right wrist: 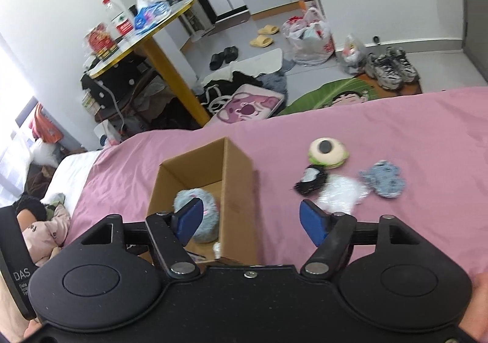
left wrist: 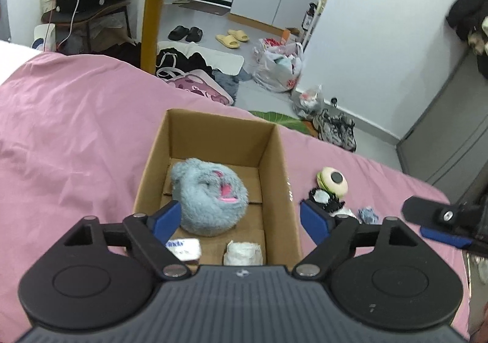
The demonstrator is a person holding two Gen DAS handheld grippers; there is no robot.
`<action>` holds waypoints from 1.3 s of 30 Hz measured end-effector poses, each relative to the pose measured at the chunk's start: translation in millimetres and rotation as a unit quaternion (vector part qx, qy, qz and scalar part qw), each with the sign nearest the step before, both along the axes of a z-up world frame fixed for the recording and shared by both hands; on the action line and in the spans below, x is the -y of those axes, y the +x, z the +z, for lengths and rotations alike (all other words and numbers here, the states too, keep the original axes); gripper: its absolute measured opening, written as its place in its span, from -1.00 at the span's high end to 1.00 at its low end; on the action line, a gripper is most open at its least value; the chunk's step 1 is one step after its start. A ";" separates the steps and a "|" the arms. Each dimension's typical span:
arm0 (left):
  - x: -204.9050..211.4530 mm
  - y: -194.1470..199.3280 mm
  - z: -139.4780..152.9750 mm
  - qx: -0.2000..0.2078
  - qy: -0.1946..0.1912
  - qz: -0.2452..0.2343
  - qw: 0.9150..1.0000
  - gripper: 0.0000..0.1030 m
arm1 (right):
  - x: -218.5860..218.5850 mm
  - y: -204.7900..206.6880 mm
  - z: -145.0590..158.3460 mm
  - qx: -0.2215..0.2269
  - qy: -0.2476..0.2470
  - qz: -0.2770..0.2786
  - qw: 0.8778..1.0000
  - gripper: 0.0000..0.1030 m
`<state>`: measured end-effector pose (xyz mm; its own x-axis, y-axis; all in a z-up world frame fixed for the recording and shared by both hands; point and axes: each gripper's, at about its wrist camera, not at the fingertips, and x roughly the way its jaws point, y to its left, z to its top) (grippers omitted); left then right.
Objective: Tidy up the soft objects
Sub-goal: 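Move both open grippers from the box toward the remaining items on the bed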
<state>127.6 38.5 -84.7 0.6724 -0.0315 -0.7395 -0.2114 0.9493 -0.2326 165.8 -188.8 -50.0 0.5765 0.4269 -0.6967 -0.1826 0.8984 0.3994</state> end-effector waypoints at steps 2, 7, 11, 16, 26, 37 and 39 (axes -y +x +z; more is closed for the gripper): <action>4.9 -0.4 1.9 -0.011 -0.005 -0.012 1.000 -0.65 | 8.5 -2.9 2.2 0.002 -0.003 -0.003 1.000 -0.44; 18.6 -6.9 18.4 -0.003 0.006 -0.026 1.000 -0.86 | 23.5 -7.5 7.3 0.002 0.000 0.001 1.000 -0.59; 29.8 -11.0 32.3 0.010 0.019 -0.026 0.999 -0.99 | 36.2 -11.4 14.1 0.009 0.006 0.005 1.000 -0.71; 45.5 -12.7 45.8 0.023 0.035 -0.036 0.998 -0.99 | 52.0 -13.1 21.8 0.019 0.006 0.006 1.000 -0.88; 62.8 -15.5 58.6 0.036 0.024 -0.034 0.998 -0.99 | 75.2 -16.4 24.5 0.022 0.014 0.016 1.000 -1.00; 91.1 -12.0 66.4 0.043 0.048 -0.036 0.997 -0.99 | 107.0 -10.3 11.8 0.017 0.044 -0.008 0.999 -1.00; 97.6 -9.0 63.7 0.038 0.059 -0.040 0.997 -0.99 | 113.6 -8.3 4.1 0.006 0.060 -0.014 0.998 -1.00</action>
